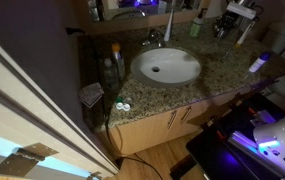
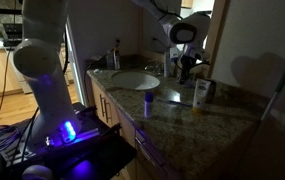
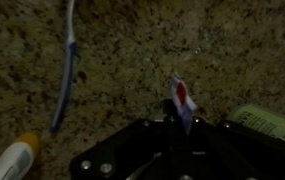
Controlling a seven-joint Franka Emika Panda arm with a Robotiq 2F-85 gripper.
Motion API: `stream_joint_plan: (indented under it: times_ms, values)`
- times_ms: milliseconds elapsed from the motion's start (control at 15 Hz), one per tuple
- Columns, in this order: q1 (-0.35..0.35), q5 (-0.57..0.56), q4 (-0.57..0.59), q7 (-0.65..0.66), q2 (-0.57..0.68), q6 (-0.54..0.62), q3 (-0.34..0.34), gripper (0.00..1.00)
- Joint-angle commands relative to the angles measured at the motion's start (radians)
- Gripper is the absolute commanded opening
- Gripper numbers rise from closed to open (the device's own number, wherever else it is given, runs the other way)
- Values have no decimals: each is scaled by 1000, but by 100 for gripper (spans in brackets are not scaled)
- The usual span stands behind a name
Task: Pick the toothpaste and put it in the cup
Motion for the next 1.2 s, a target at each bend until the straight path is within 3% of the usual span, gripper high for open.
stream_joint_plan:
  times_ms: [0, 267, 533, 600, 667, 867, 1133]
  values:
    - [-97, 62, 23, -190, -123, -266, 5, 1]
    - [-175, 203, 178, -318, -100, -579, -47, 1]
    - [-250, 404, 381, -319, 62, -812, -77, 1]
    - [-206, 334, 250, -316, -57, -716, -89, 1]
    - [-217, 348, 278, -316, -29, -732, -91, 4]
    - [-211, 345, 279, -315, -25, -730, -92, 1]
    - [-268, 444, 431, -222, 130, -939, -83, 1]
